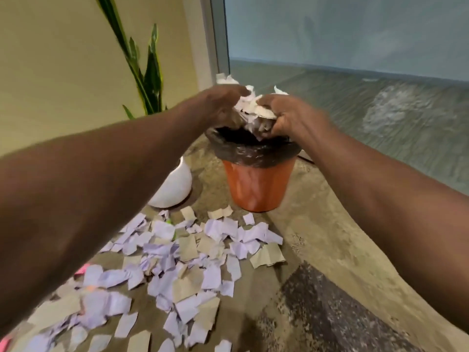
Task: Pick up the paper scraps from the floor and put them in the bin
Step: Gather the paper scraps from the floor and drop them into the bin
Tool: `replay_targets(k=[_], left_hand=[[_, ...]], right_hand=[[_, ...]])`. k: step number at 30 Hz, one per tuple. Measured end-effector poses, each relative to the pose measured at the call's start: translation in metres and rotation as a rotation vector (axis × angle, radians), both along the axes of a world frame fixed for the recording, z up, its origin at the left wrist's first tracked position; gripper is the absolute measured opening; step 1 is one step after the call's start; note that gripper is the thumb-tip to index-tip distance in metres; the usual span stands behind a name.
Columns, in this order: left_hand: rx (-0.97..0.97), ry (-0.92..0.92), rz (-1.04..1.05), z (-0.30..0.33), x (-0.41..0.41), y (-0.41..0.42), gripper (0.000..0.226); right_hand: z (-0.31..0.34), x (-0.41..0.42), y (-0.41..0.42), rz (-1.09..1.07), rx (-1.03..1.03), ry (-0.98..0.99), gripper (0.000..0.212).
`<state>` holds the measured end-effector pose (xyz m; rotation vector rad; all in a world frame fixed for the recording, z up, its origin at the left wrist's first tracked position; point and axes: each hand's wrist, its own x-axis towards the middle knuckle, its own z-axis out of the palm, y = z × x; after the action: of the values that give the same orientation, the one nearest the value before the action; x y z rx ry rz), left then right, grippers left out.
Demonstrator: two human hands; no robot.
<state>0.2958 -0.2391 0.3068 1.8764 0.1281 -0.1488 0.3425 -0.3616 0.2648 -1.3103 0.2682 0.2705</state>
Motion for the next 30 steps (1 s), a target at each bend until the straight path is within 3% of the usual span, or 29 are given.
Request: replay_targets(k=[3, 6, 8, 10, 14, 18, 20, 25, 27, 30], left_hand=[[0.031, 0.034, -0.095, 0.002, 0.02, -0.004, 0.041], [-0.105, 0.055, -0.098, -0.011, 0.041, -0.002, 0.066], [-0.217, 0.019, -0.037, -0.02, 0.052, 0.004, 0.062], [-0.315, -0.001, 0.026, -0.027, 0.058, 0.011, 0.052], [-0.405, -0.051, 0.086, -0.037, 0.048, 0.026, 0.035], [-0.425, -0.127, 0.126, -0.051, 0.018, 0.041, 0.014], [-0.387, -0.18, 0.134, -0.064, -0.009, 0.051, 0.02], [-0.314, -0.143, 0.123, -0.138, -0.108, 0.076, 0.024], [-0.154, -0.082, 0.147, -0.178, -0.151, 0.086, 0.014], [-0.022, -0.005, 0.113, -0.229, -0.216, 0.103, 0.008]], right_hand=[[0.001, 0.019, -0.005, -0.061, -0.003, -0.022, 0.024], [-0.006, 0.03, -0.011, -0.101, -0.028, -0.033, 0.05], [-0.013, 0.032, -0.009, -0.079, -0.084, -0.05, 0.057], [-0.019, 0.033, -0.007, -0.068, -0.192, -0.099, 0.05], [-0.026, 0.027, 0.005, -0.169, -0.302, -0.286, 0.008], [-0.032, -0.006, 0.016, -0.265, -0.345, -0.534, 0.024], [-0.04, -0.037, 0.024, -0.297, -0.436, -0.642, 0.02], [-0.111, -0.15, 0.039, 0.021, -0.717, -0.925, 0.01], [-0.153, -0.198, 0.043, 0.229, -0.781, -0.907, 0.009], [-0.207, -0.259, 0.041, 0.574, -0.885, -0.878, 0.025]])
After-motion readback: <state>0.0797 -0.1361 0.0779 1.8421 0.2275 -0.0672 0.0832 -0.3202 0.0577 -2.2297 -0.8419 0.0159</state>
